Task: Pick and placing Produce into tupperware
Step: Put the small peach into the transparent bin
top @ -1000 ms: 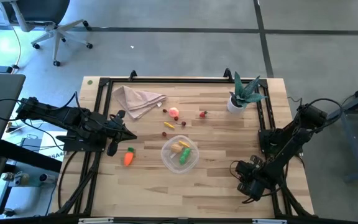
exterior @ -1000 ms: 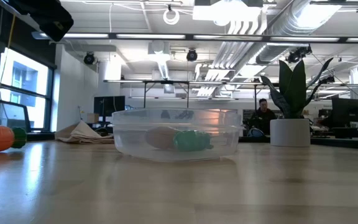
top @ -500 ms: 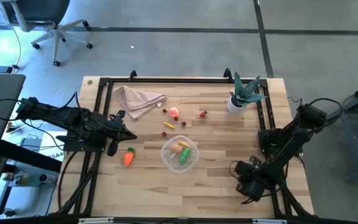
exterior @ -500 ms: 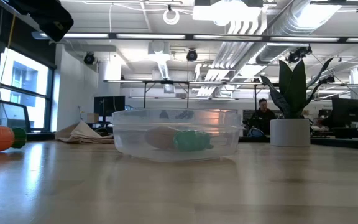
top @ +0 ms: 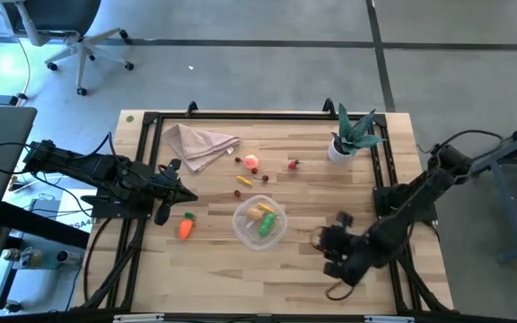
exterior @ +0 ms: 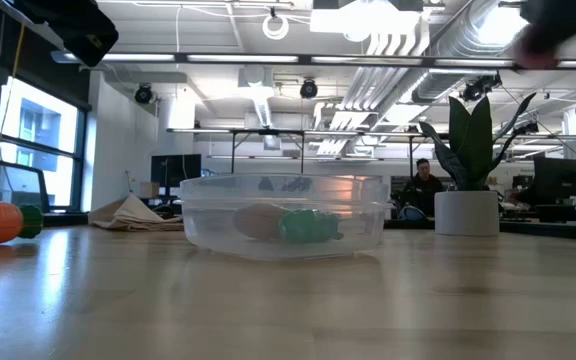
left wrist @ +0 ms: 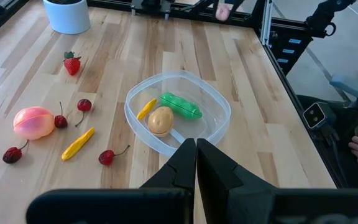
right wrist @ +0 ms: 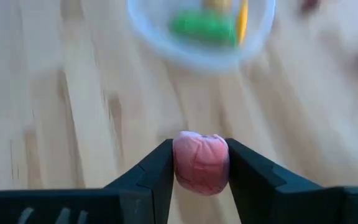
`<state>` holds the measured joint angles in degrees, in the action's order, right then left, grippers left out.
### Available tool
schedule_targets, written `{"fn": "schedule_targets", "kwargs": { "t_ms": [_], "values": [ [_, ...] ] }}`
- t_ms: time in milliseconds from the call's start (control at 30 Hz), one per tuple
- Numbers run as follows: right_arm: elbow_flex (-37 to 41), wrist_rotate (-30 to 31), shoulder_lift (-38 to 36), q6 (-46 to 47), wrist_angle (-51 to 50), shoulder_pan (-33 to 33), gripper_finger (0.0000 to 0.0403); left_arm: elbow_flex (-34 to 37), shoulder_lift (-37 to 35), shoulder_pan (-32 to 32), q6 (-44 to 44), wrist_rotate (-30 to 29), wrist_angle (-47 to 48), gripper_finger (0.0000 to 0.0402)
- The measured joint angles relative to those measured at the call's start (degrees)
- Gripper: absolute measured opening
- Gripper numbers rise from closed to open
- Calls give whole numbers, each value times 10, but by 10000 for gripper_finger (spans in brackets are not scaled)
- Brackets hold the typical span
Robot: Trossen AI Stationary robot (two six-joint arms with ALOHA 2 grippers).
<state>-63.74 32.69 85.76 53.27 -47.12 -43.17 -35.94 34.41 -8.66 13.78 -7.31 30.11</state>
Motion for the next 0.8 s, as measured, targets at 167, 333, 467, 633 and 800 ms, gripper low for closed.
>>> {"fn": "schedule_targets", "kwargs": {
  "t_ms": [167, 333, 467, 633, 800],
  "values": [
    [-50, -26, 0, -197, 36, 98, 124, 0, 0, 0, 0, 0, 0, 5],
    [-40, -117, 0, -354, 141, 206, 124, 0, 0, 0, 0, 0, 0, 5],
    [-11, -179, 1, -434, 218, 278, 124, 0, 0, 0, 0, 0, 0, 5],
    [40, -272, 1, -474, 317, 355, 124, 0, 0, 0, 0, 0, 0, 5],
    [92, -329, 10, -478, 393, 402, 124, 0, 0, 0, 0, 0, 0, 5]
  ]
}}
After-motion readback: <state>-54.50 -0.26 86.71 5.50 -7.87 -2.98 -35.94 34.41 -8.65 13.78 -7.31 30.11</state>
